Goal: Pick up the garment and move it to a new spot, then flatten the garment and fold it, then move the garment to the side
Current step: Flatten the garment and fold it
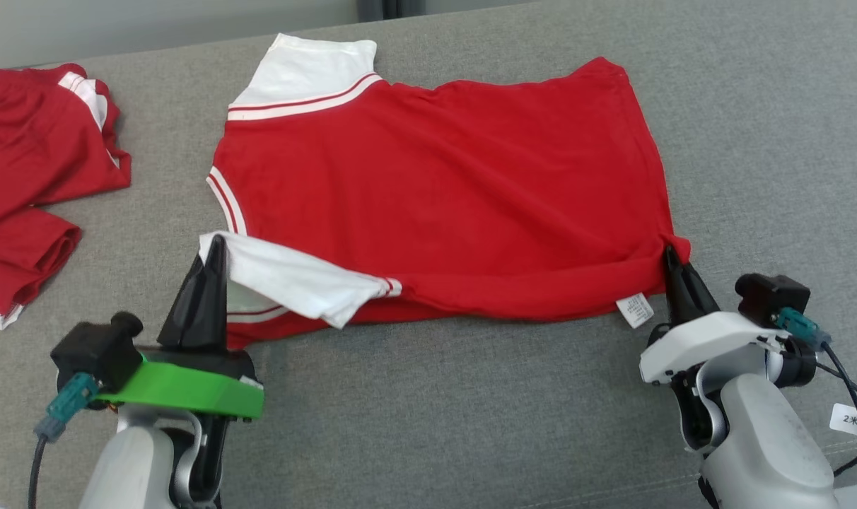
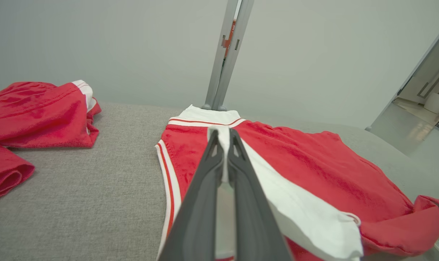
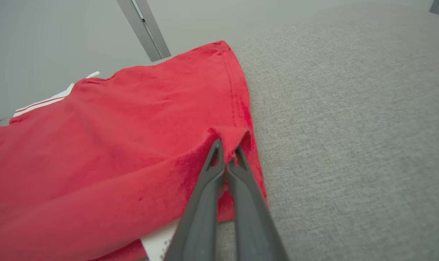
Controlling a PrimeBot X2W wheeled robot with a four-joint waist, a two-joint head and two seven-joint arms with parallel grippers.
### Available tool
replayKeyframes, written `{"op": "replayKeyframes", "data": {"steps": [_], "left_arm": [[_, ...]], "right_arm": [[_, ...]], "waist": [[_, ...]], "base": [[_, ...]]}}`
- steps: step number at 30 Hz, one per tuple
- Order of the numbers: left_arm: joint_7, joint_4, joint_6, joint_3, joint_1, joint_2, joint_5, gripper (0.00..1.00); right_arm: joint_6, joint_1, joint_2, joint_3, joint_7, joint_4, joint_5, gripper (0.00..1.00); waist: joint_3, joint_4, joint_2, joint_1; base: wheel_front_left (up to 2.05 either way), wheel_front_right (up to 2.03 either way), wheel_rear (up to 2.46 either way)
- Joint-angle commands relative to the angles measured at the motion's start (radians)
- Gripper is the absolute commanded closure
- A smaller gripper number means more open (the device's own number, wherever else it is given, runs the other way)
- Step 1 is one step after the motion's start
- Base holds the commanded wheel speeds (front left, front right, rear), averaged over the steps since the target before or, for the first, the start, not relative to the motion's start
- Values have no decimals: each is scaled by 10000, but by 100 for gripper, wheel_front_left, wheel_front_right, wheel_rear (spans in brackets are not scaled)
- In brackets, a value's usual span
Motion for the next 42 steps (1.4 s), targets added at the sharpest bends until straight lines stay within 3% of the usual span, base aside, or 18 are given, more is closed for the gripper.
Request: {"op": "replayKeyframes", "data": {"steps": [1, 13, 14, 15, 16, 17, 18, 27, 35, 42], "left_arm": [[-92, 277, -43, 71, -441, -21, 73, 100], [-589, 2589, -8, 239, -2398, -340, 335, 100], [-608, 2761, -16, 233, -2514, -373, 372, 100], [-615, 2911, -21, 236, -2615, -385, 397, 96], [-609, 3013, -23, 304, -2752, -396, 461, 56], [-614, 3020, -17, 415, -2878, -418, 541, 25], [-617, 2979, -18, 540, -2972, -464, 620, 0], [-611, 2359, -48, 1229, -2408, -726, 1004, 0], [-600, 1847, -62, 1427, -581, -750, 585, 0], [521, 2015, -28, 1187, 773, -714, 193, 0]], "right_arm": [[-11, -286, -17, 22, -76, 145, -74, 100], [-11, -1571, -19, 30, -176, 675, -211, 100], [-11, -1583, -19, 10, -178, 639, -223, 75], [-11, -1579, -19, -3, -178, 610, -234, 61], [-11, -1590, -18, -38, -177, 527, -269, 5], [-11, -1591, -22, -78, -176, 423, -279, 0], [-11, -1569, -20, -114, -177, 263, -253, 0], [-11, -738, -17, -743, -176, -1152, -476, 0], [-11, 397, -19, -861, -175, -1583, -1295, 0], [-11, 1012, -16, -927, 371, -1669, -1730, 0]], "waist": [[331, -18, 0, 1], [1001, -157, 0, 1], [1020, -161, 0, 1], [1030, -166, 0, 1], [1037, -175, 0, 1], [1046, -185, 0, 1], [1052, -199, 0, 1], [768, -224, 0, 1], [95, -127, 0, 1], [-409, 58, 0, 1]], "base": [[0, 0, 0], [0, 0, 0], [0, 0, 0], [0, 0, 0], [0, 0, 0], [0, 0, 0], [0, 0, 0], [0, 0, 0], [0, 0, 0], [0, 0, 0]]}}
